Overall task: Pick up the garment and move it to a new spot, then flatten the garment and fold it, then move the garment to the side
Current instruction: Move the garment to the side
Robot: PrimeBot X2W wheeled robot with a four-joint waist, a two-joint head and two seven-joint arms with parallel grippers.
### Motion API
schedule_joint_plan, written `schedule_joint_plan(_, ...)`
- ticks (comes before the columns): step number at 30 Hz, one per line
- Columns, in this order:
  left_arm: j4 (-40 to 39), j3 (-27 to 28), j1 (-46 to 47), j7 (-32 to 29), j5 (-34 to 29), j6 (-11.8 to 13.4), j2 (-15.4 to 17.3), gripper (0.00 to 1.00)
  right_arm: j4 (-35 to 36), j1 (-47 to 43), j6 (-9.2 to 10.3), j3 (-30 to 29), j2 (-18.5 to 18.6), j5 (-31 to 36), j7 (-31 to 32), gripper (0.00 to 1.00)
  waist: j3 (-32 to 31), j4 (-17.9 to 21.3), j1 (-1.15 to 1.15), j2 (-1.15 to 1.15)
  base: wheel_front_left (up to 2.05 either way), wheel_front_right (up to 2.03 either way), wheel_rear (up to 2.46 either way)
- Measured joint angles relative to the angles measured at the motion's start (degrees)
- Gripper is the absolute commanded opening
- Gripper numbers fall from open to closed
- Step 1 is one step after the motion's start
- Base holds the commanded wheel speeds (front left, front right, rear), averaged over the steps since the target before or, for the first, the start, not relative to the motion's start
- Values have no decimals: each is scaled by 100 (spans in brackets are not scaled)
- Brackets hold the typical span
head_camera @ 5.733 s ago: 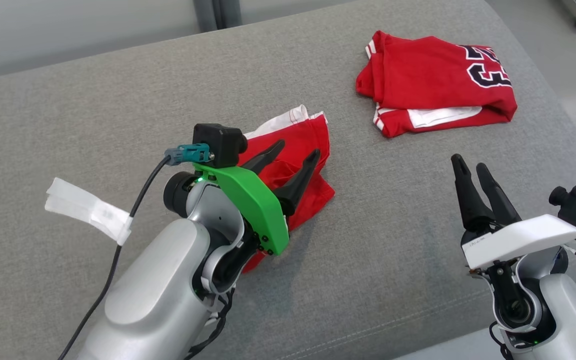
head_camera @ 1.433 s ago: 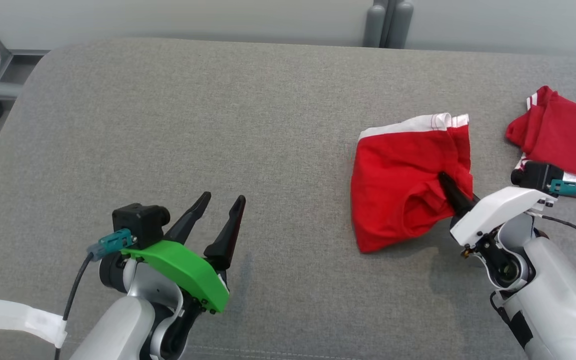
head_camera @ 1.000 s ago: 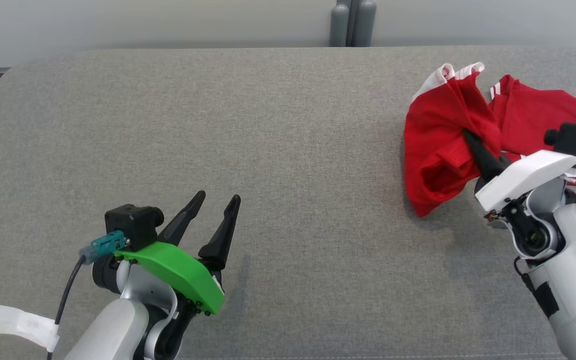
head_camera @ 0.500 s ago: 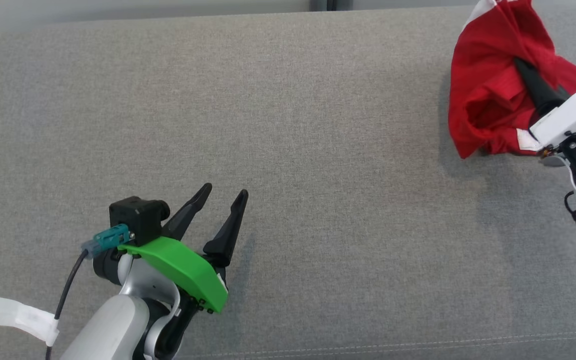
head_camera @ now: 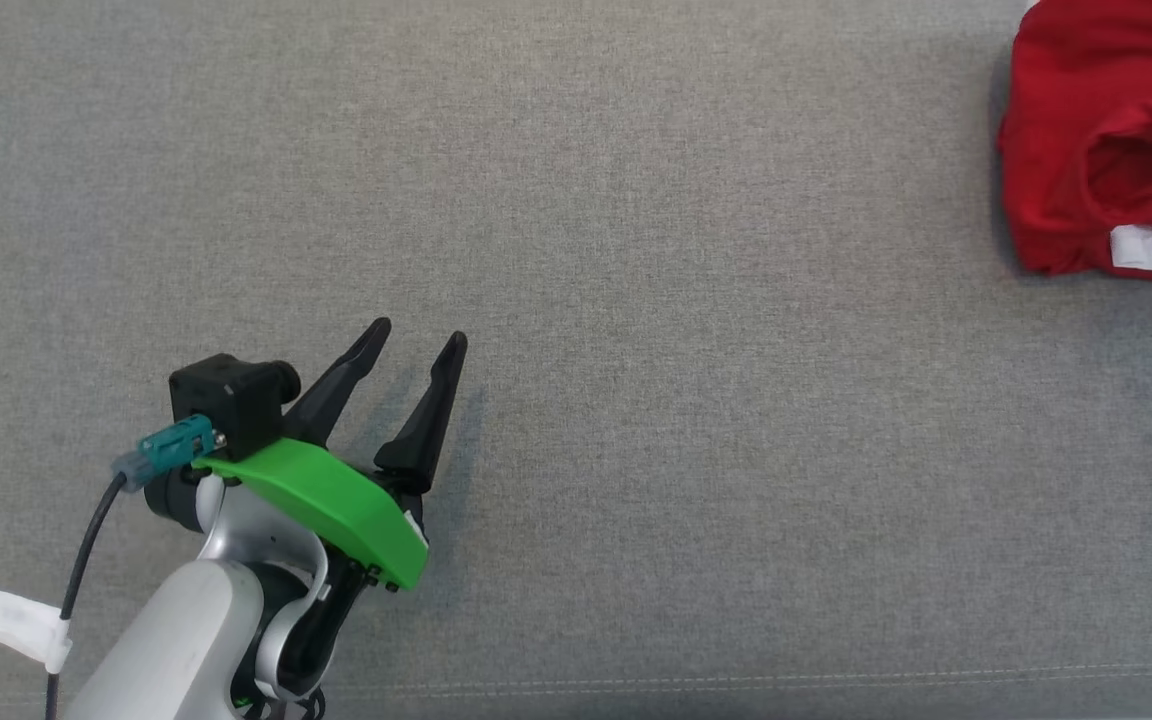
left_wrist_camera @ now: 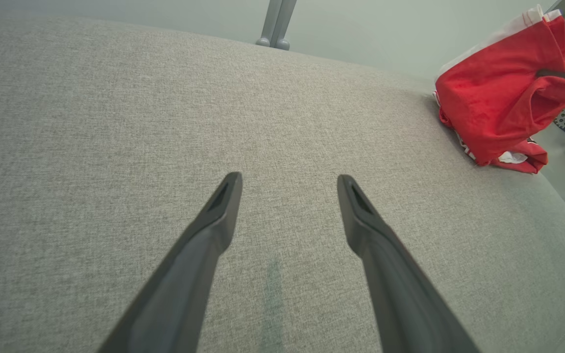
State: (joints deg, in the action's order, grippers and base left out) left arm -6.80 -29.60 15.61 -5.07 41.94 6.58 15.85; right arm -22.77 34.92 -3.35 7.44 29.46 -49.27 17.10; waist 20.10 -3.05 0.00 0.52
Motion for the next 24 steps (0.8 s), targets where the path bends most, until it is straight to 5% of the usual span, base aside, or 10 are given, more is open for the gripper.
schedule_joint_plan(6,-164,-20,188,0,-11,-11,2,100,-187,2,207,-311,439,136,-44,0,260,-7,0,0,0,0,0)
schedule_joint_plan(7,-175,-19,217,2,-11,-34,3,100,-205,3,253,-345,488,171,-85,7,298,-10,0,0,0,0,0)
schedule_joint_plan(11,-192,-19,252,10,-13,-63,4,100,-413,4,357,-348,577,379,-143,49,420,-30,0,0,0,0,0)
schedule_joint_plan(12,-191,-19,257,11,-21,-86,4,100,-476,1,404,-336,581,430,-146,100,437,-36,0,0,0,0,0)
schedule_joint_plan(18,-122,-35,268,62,-27,-162,2,100,-784,-24,806,-314,803,992,-581,100,454,-86,0,0,0,0,0)
schedule_joint_plan(24,33,-23,268,137,-27,-193,1,100,-1038,-73,927,-176,878,1465,-868,100,331,-110,0,0,0,0,0)
